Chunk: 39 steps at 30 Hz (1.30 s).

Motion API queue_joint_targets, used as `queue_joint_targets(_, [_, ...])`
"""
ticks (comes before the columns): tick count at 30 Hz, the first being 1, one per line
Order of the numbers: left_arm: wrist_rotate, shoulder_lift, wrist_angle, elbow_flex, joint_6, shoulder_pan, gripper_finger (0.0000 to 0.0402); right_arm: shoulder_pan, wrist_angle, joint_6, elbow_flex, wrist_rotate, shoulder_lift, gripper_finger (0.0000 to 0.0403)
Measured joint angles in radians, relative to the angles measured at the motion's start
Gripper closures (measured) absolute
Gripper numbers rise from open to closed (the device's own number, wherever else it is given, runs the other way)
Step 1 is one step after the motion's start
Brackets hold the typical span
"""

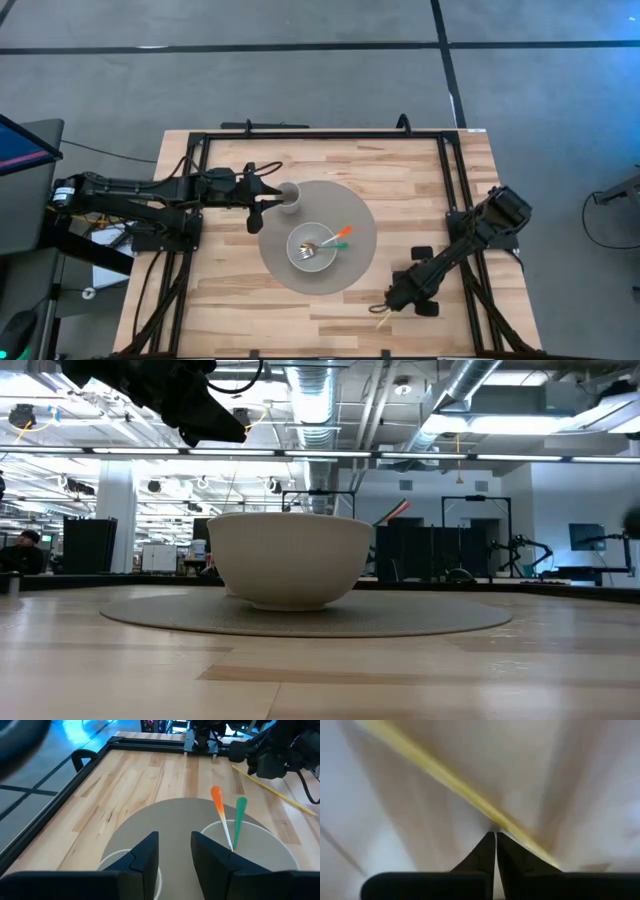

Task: Pick & Place Utensil
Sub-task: Put the yellow straw into the gray cup on the gray placemat

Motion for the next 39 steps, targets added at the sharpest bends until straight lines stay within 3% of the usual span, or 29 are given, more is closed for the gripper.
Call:
queue_joint_targets(6, [0.0, 0.0, 0.0, 0.0, 0.0, 0.0, 0.0286, -0.014, -0.002, 0.05, 0.0, -0.003, -0.074, 0.0398])
queue_joint_targets(10, [0.0, 0.0, 0.0, 0.0, 0.0, 0.0, 0.0286, -0.014, -0.007, 0.095, 0.0, -0.007, -0.133, 0.0378])
queue_joint_targets(15, [0.0, 0.0, 0.0, 0.0, 0.0, 0.0, 0.0286, -0.015, -0.012, 0.021, 0.0, 0.089, -0.159, 0.0339])
queue_joint_targets(23, [0.0, 0.0, 0.0, 0.0, 0.0, 0.0, 0.0286, -0.015, -0.011, -0.113, 0.001, 0.094, -0.032, 0.0258])
queue_joint_targets(27, [0.0, -0.001, 0.0, 0.0, 0.0, 0.0, 0.0286, -0.021, -0.02, -0.133, 0.009, 0.083, 0.044, 0.0237])
queue_joint_targets(30, [0.0, -0.001, 0.0, 0.0, 0.0, 0.0, 0.0286, -0.039, -0.023, -0.138, 0.012, 0.023, 0.072, 0.0258])
queue_joint_targets(36, [0.0, -0.001, 0.0, 0.0, 0.0, 0.0, 0.0286, -0.069, -0.008, -0.14, 0.026, -0.022, 0.032, 0.0386])
queue_joint_targets(39, [0.0, -0.001, 0.0, 0.0, 0.0, 0.0, 0.0286, -0.081, 0.014, -0.119, 0.053, -0.011, -0.019, 0.0385])
